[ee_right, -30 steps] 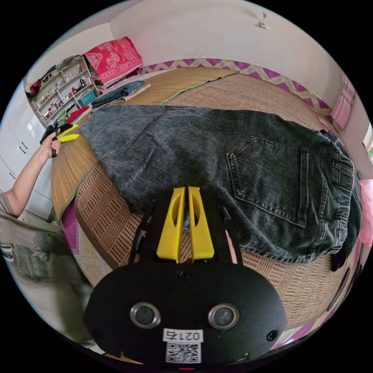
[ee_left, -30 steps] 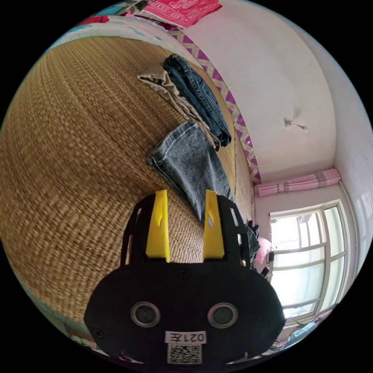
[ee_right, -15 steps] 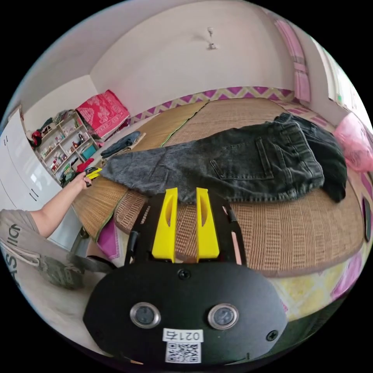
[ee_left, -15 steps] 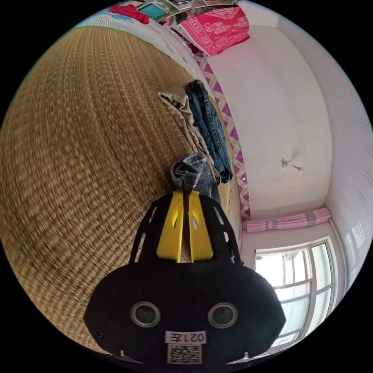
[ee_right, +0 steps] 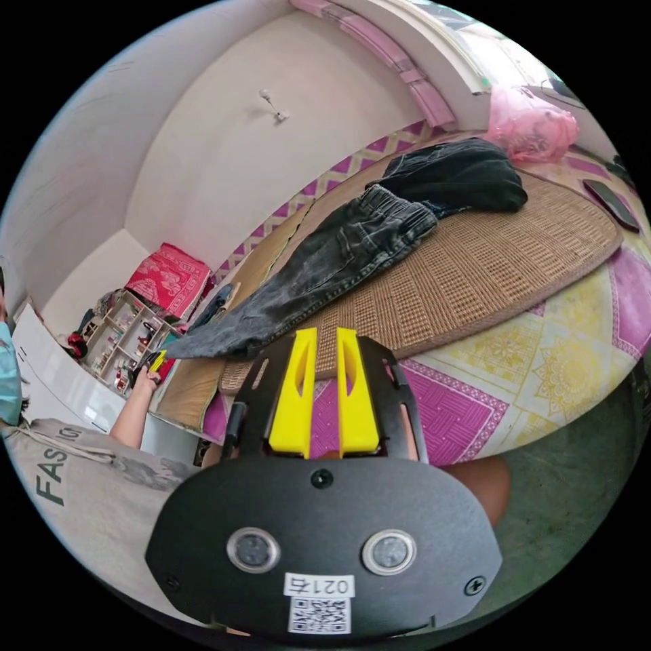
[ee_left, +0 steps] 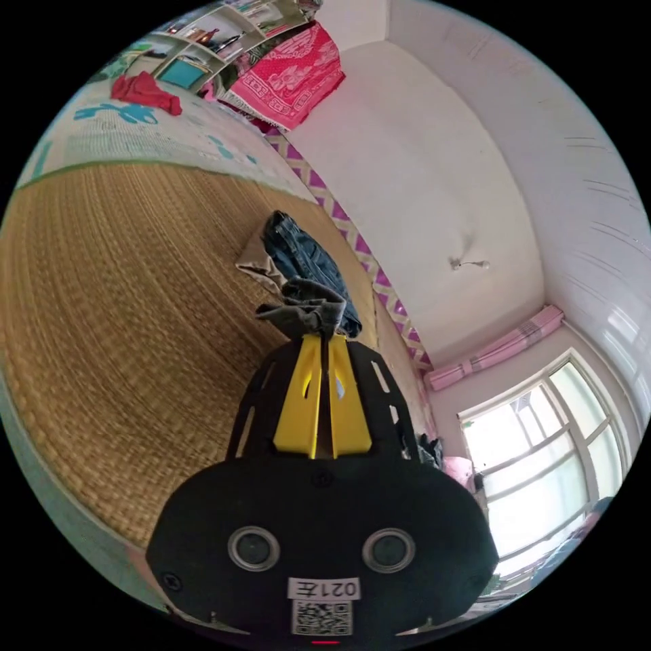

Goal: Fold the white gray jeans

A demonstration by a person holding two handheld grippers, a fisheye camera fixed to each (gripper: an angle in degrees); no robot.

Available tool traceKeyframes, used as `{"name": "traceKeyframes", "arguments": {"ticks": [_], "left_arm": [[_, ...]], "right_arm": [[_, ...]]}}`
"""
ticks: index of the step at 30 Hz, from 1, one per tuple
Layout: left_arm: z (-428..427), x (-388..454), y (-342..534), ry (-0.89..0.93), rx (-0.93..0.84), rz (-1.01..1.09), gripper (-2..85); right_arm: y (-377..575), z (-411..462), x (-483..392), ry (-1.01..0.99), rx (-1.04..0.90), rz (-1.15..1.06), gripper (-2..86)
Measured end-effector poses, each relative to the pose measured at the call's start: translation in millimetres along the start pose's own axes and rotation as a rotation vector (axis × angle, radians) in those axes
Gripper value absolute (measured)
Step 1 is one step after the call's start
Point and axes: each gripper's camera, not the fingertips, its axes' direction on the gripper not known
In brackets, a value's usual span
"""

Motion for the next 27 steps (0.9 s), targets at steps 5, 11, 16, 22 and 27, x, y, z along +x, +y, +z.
{"name": "traceKeyframes", "arguments": {"ticks": [5,11,16,22,27], "left_arm": [[-11,70,2,0.015,0.02,0.102,-1.0],[43,258,107,0.12,-0.115,0.547,-1.0],[155,360,261,0.07,-0.312,0.831,-0.9],[283,340,369,-0.14,-0.555,0.9,-0.8],[263,354,371,-0.099,-0.382,0.956,0.2]], "right_arm": [[-2,0,11,-0.054,-0.007,-0.002,5.5],[3,0,22,-0.121,0.003,0.009,5.1],[9,-2,35,-0.162,-0.019,0.028,4.3],[16,-23,50,-0.182,-0.02,0.047,2.4],[23,-45,65,-0.173,0.006,0.071,1.7]]}}
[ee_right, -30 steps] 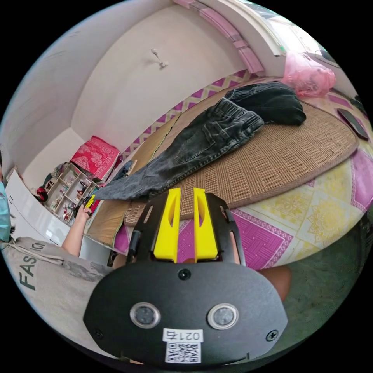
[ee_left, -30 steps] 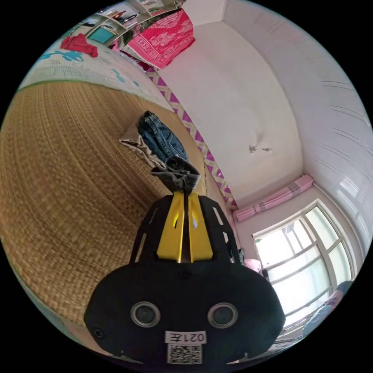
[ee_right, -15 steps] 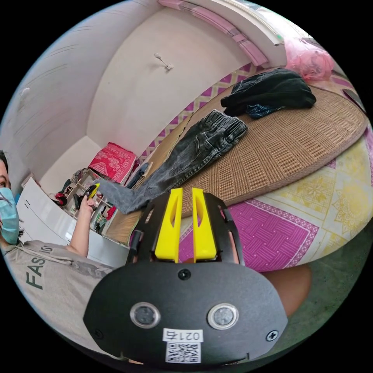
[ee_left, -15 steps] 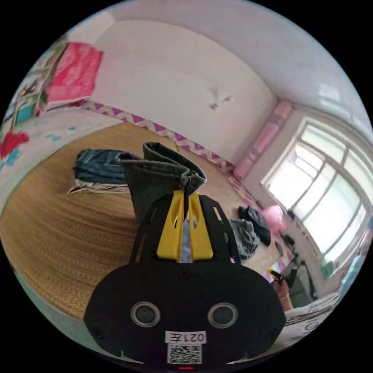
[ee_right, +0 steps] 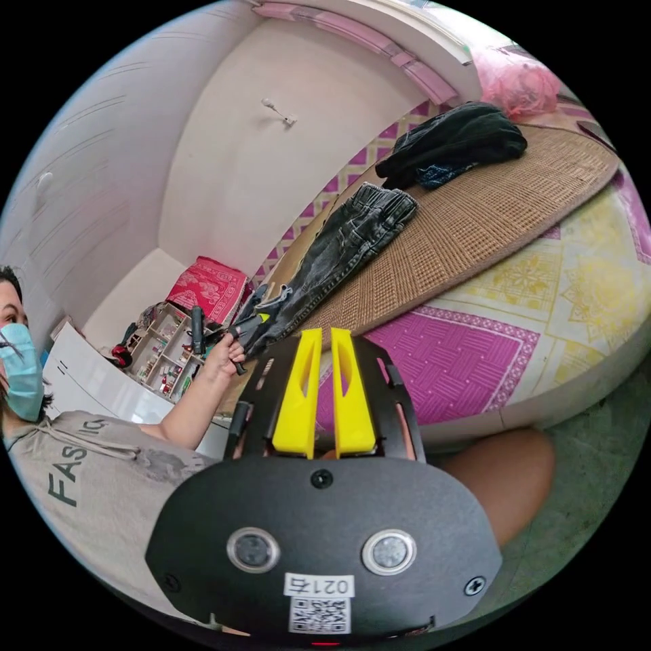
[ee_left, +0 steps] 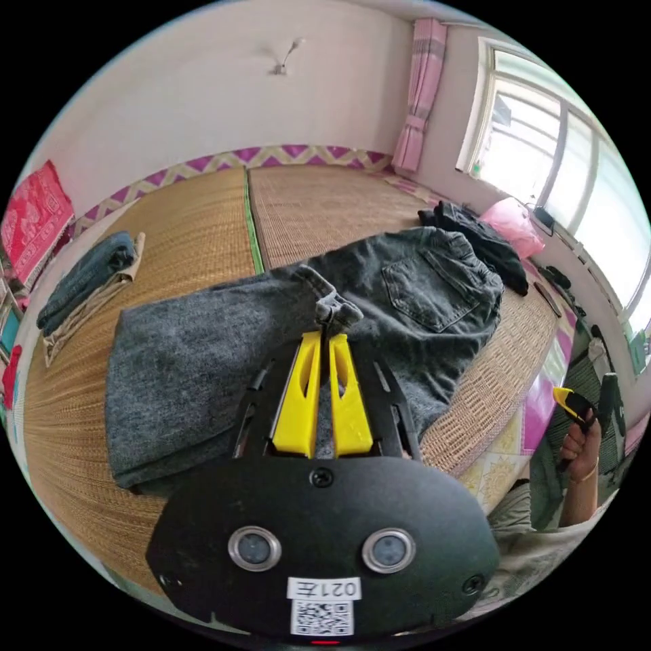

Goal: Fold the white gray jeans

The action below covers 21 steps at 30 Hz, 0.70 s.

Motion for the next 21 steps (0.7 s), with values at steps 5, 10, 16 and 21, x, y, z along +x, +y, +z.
{"name": "traceKeyframes", "arguments": {"ticks": [5,10,16,21], "left_arm": [[51,-8,-4,0.076,-0.174,0.044,5.5],[57,-72,0,0.413,-0.233,-0.131,9.2],[7,-140,41,0.75,0.042,-0.251,1.3],[-60,-163,78,0.71,0.15,-0.158,-0.8]], "right_arm": [[-6,1,10,-0.01,-0.013,0.013,2.2],[-56,21,4,-0.086,-0.046,0.014,8.5],[-119,44,46,-0.044,0.1,0.397,12.8],[-147,69,67,-0.076,0.153,0.553,13.7]]}}
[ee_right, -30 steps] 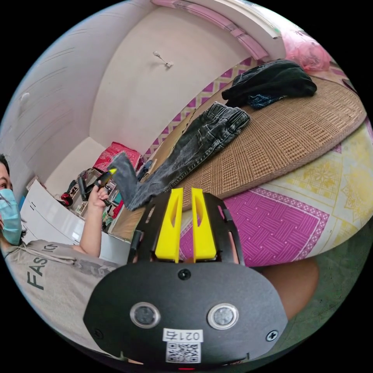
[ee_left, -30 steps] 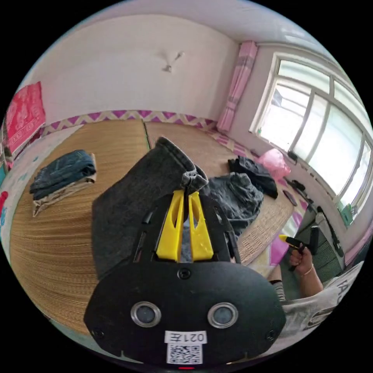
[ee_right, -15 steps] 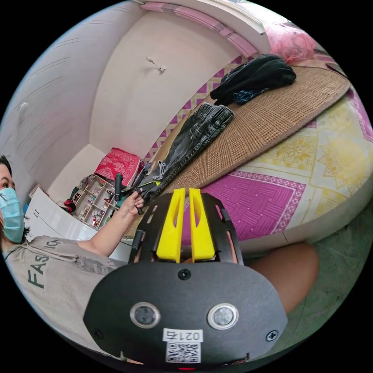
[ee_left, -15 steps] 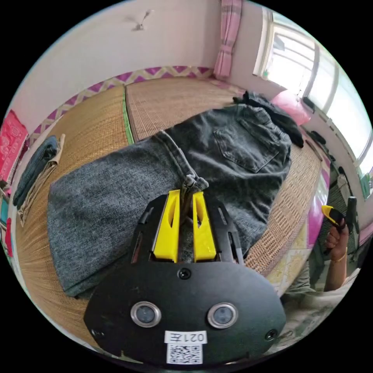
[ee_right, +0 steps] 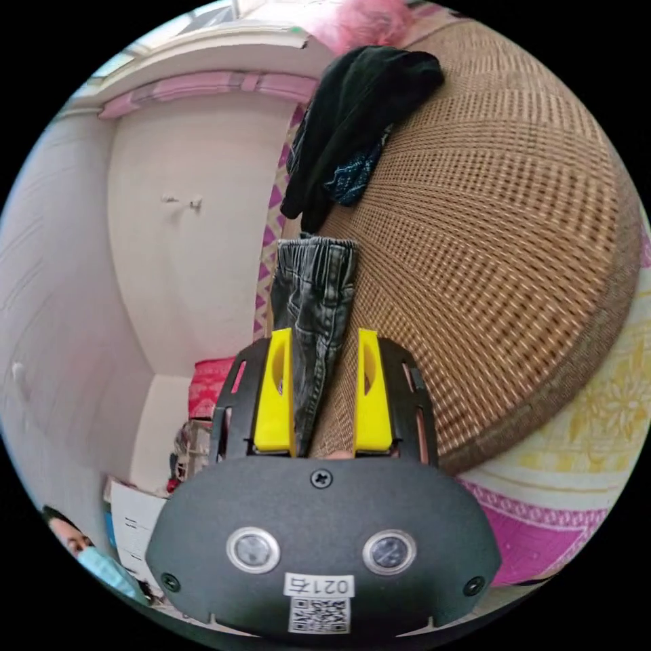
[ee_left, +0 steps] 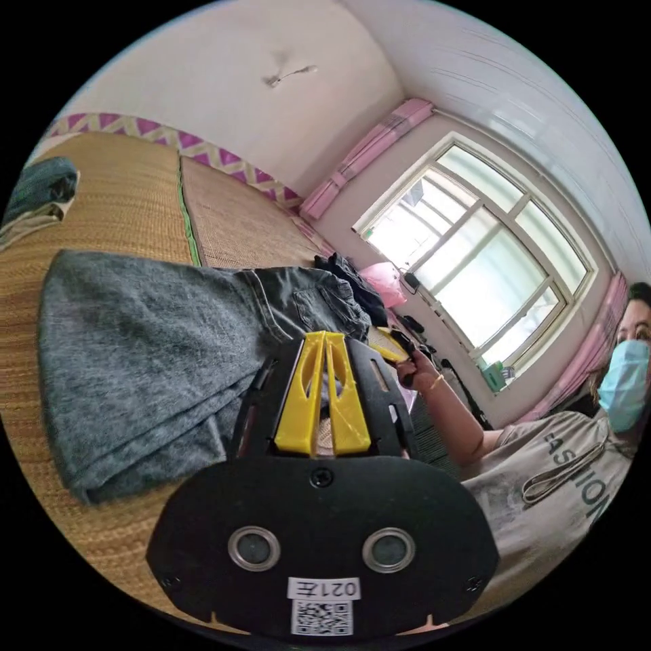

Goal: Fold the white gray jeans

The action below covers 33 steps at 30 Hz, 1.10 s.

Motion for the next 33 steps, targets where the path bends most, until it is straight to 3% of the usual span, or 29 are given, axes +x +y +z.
{"name": "traceKeyframes", "arguments": {"ticks": [11,17,19,22,26,29,33], "left_arm": [[-126,-25,80,-0.056,0.108,-0.062,-1.0],[-181,-43,119,-0.04,0.214,-0.109,-1.0],[-196,-49,133,-0.024,0.245,-0.125,-1.0],[-212,-54,148,-0.019,0.276,-0.141,-1.0],[-228,-60,165,-0.041,0.289,-0.166,-1.0],[-243,-65,176,-0.037,0.307,-0.19,-0.9],[-264,-63,189,-0.077,0.332,-0.199,-0.9]], "right_arm": [[-3,54,-32,0.03,0.04,0.09,7.3],[99,85,-234,0.18,0.023,-0.56,5.6],[191,128,-320,0.303,0.002,-0.911,5.7],[330,196,-382,0.406,-0.033,-1.301,5.6],[507,300,-375,0.532,-0.156,-1.726,5.5],[614,388,-304,0.712,-0.32,-1.969,5.5],[669,401,-261,0.815,-0.174,-2.11,5.6]]}}
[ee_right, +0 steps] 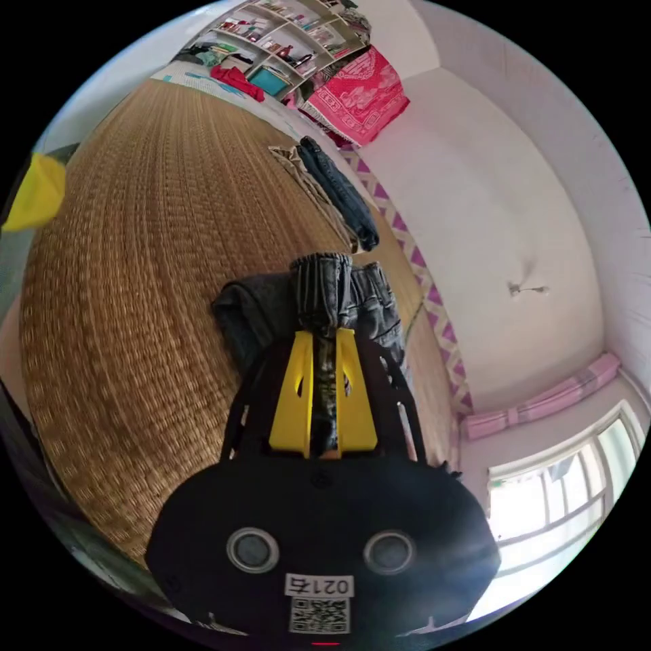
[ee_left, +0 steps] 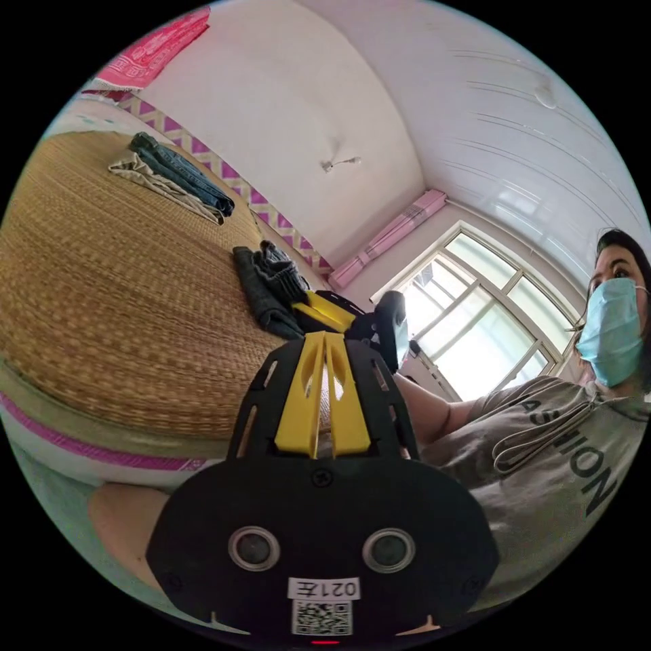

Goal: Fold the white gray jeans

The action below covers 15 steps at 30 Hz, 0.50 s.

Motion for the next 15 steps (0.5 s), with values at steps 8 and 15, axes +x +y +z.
{"name": "traceKeyframes", "arguments": {"ticks": [8,15], "left_arm": [[18,2,-20,0.071,0.02,0.018,-0.9],[50,16,-71,0.085,0.015,0.039,-0.6]], "right_arm": [[23,-12,-14,-0.08,0.049,-0.031,6.0],[50,-8,30,-0.284,0.035,0.059,7.1]]}}
